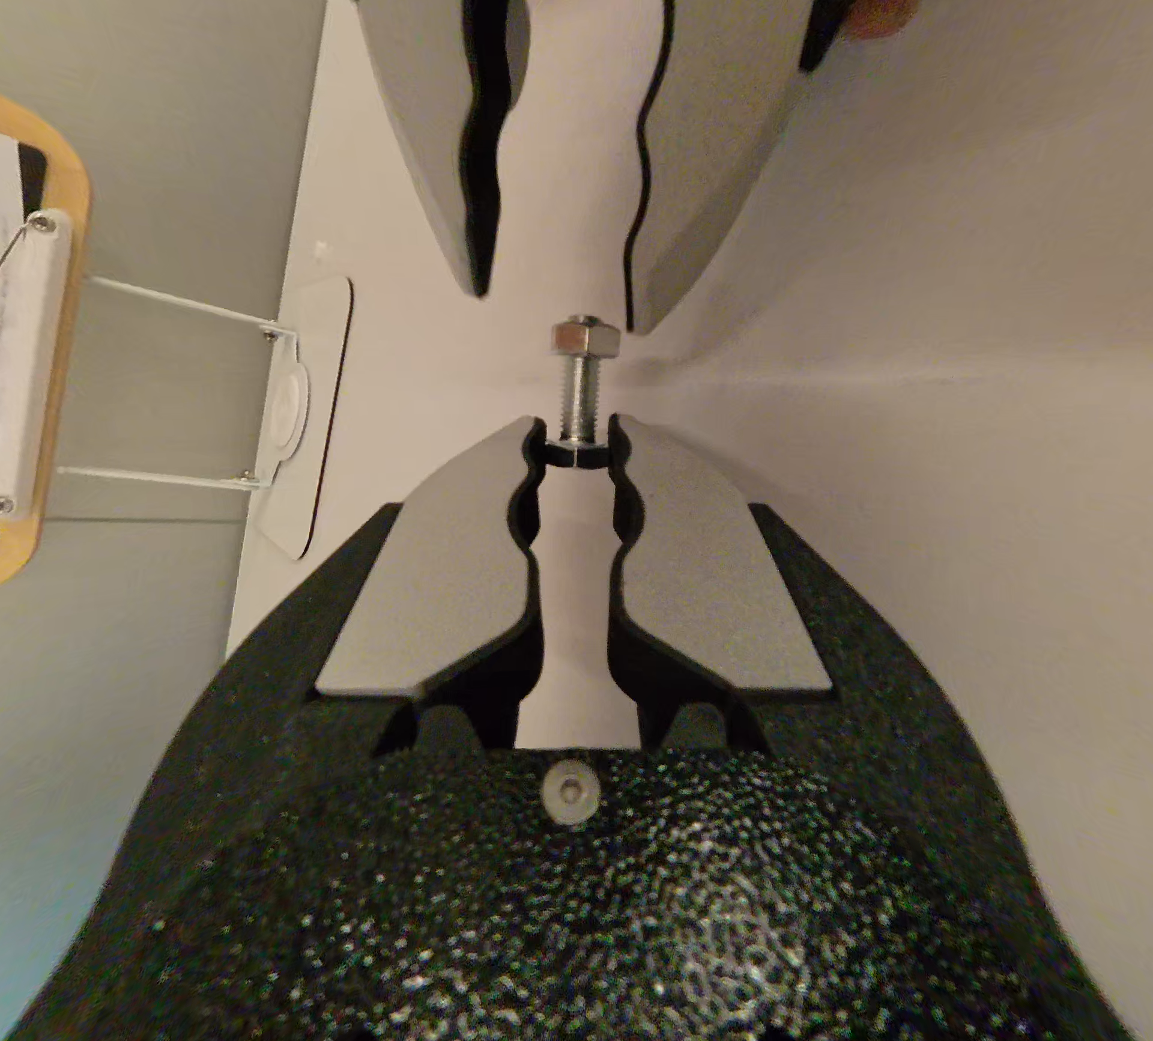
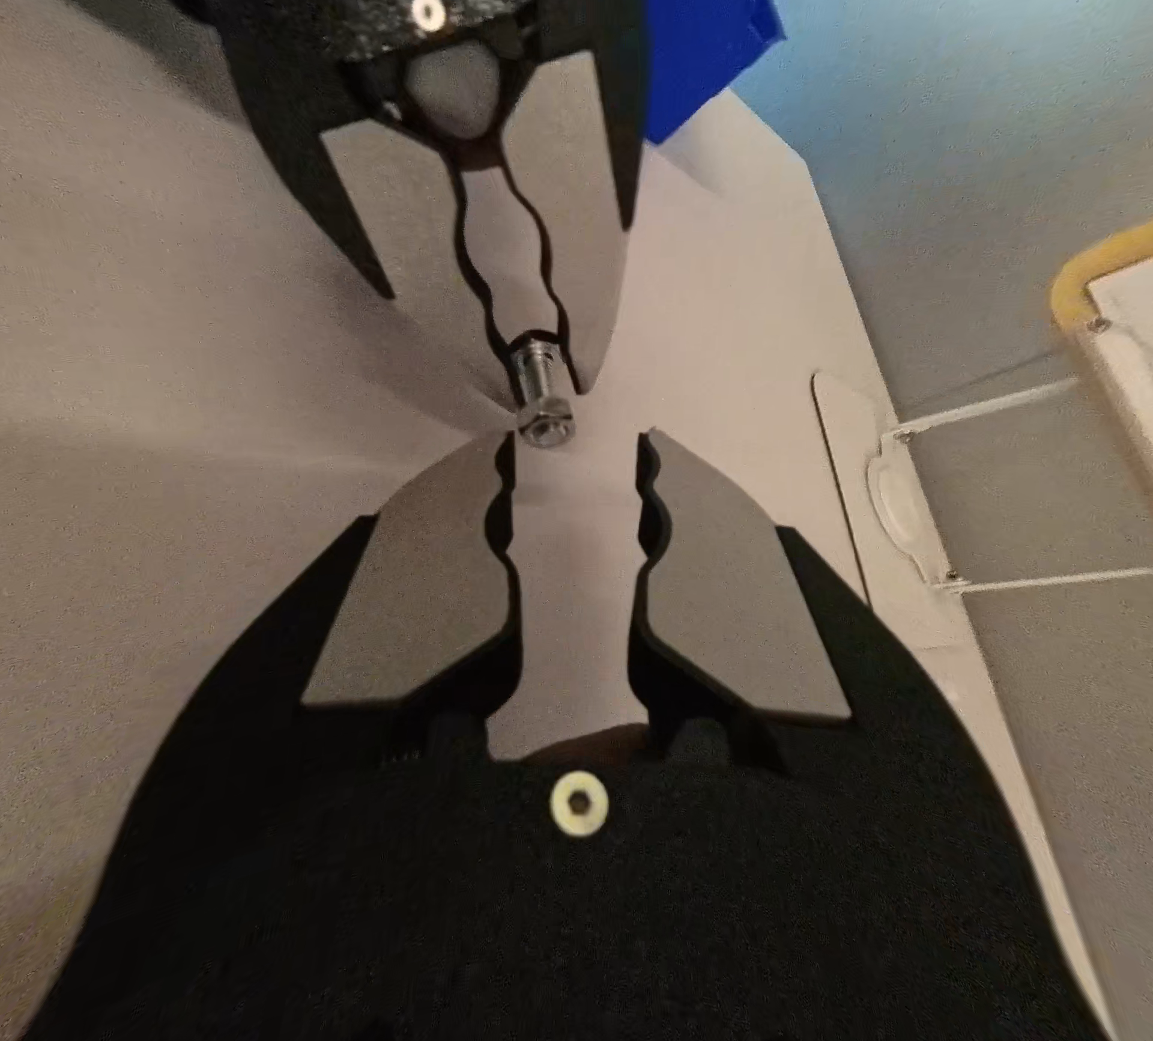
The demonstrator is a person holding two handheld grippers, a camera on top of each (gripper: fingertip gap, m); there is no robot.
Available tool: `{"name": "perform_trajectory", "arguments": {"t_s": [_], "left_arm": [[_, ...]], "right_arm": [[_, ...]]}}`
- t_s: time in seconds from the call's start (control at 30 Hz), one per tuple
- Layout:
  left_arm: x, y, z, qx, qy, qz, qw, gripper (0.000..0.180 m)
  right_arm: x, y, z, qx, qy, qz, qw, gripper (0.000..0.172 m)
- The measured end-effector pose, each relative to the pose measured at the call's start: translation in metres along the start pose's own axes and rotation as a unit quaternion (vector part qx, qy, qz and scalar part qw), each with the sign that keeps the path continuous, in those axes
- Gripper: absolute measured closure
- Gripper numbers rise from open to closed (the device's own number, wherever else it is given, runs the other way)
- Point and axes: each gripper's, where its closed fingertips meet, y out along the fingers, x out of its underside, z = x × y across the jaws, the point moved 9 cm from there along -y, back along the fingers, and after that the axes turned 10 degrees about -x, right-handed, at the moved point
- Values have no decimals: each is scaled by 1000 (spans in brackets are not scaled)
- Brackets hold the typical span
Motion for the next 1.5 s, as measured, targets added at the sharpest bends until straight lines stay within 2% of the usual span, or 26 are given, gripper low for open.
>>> {"name": "perform_trajectory", "arguments": {"t_s": [0.07, 0.1, 0.17, 0.2, 0.27, 0.33, 0.37, 0.43, 0.5, 0.57, 0.63, 0.7, 0.73, 0.83, 0.9, 0.97, 1.0, 1.03, 1.07, 1.1, 1.2, 1.23, 1.3, 1.37, 1.4, 1.5], "left_arm": [[-3, 0, 3, 4, 9, 7, 1000, 162], [-3, 1, 5, 7, 14, 2, 1000, 162], [-4, 2, 8, 2, 34, 3, 999, 162], [-4, 2, 10, -3, 52, 0, 999, 162], [-7, 1, 10, -20, 73, 6, 997, 162], [-9, -2, 5, -24, 52, 21, 998, 162], [-10, -3, 2, -26, 35, 26, 999, 162], [-8, -3, -2, -23, 3, 24, 999, 162], [-4, -2, -6, -20, -17, 20, 999, 162], [-1, -2, -7, -13, -27, 17, 999, 162], [0, -1, -6, -5, -29, 15, 999, 162], [-2, -1, -4, 3, -26, 19, 999, 162], [-3, -1, -2, 7, -23, 23, 999, 162], [-5, -1, 0, -3, -3, 20, 1000, 162], [-6, -1, 2, -19, 24, 16, 999, 162], [-7, -2, 2, -36, 46, 19, 998, 162], [-8, -4, 1, -38, 41, 23, 998, 162], [-9, -4, -1, -35, 25, 27, 999, 162], [-9, -5, -4, -31, 5, 30, 999, 162], [-8, -5, -6, -29, -12, 30, 999, 162], [-2, -4, -10, -21, -34, 23, 999, 162], [-1, -4, -9, -18, -37, 21, 999, 162], [-1, -3, -8, -9, -38, 20, 999, 162], [-2, -3, -5, 1, -33, 24, 999, 162], [-4, -3, -3, 3, -29, 29, 999, 162], [-5, -2, 2, 4, -12, 26, 1000, 162]], "right_arm": [[-1, 6, -8, -11, -23, -20, 999, 153], [-1, 8, -9, -13, -17, -35, 999, 153], [0, 9, -5, -57, 84, -47, 994, 154], [-1, 8, 0, -93, 181, -32, 978, 154], [4, 3, 11, -168, 381, 23, 909, 154], [12, -1, 20, -229, 476, 87, 845, 154], [13, -3, 22, -246, 482, 116, 833, 148], [11, -5, 26, -217, 430, 134, 866, 129], [7, -7, 23, -136, 310, 108, 935, 113], [3, -7, 15, -67, 168, 64, 981, 111], [-2, -4, 6, -31, 67, 29, 997, 113], [-4, 1, -1, -10, 28, 8, 1000, 127], [-5, 2, -3, -7, 20, 4, 1000, 147], [-6, 3, 0, -43, 103, 0, 994, 154], [-4, 2, 7, -109, 283, 28, 953, 154], [2, 1, 14, -178, 463, 79, 865, 154], [6, 0, 17, -203, 510, 103, 830, 154], [8, -1, 19, -218, 523, 123, 815, 154], [7, -2, 20, -220, 506, 135, 823, 152], [5, -3, 21, -206, 470, 132, 848, 145], [-4, -8, 17, -96, 273, 79, 954, 125], [-7, -9, 14, -58, 199, 63, 976, 124], [-13, -9, 5, -19, 85, 41, 995, 126], [-17, -7, -2, 0, 30, 36, 999, 142], [-18, -5, -6, -7, 24, 30, 999, 152], [-16, -1, -4, -31, 87, -2, 996, 154]]}}
